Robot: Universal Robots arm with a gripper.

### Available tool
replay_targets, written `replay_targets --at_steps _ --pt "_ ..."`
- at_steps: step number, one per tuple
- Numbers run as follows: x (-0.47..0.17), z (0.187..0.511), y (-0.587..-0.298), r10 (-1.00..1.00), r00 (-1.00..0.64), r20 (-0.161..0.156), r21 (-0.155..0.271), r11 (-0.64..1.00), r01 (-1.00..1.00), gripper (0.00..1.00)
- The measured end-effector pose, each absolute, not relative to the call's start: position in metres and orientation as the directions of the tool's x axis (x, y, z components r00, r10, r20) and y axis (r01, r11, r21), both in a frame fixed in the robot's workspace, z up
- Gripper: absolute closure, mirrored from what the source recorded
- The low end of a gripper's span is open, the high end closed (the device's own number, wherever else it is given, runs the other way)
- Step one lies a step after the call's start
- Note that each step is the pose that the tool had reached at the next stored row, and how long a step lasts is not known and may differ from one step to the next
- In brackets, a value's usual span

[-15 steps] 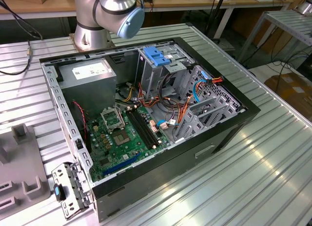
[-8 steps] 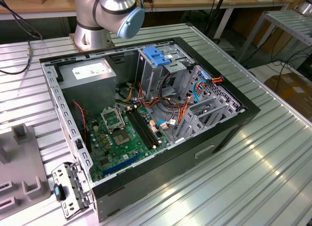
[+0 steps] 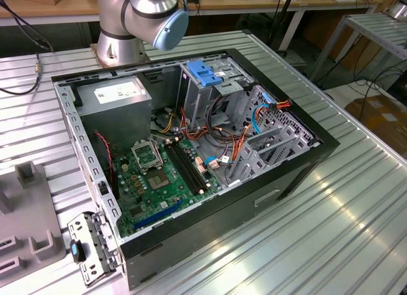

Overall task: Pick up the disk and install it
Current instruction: 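Pick up the disk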

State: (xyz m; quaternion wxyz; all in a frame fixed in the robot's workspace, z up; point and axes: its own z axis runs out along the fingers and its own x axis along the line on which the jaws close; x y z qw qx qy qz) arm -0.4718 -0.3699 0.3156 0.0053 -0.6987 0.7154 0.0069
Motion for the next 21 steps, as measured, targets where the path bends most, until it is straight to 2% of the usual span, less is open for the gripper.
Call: replay_targets --at_steps 21 --pt "-0.472 0.333 -0.37 -0.999 -0.024 -0.021 0.002 0.024 -1.0 0.63"
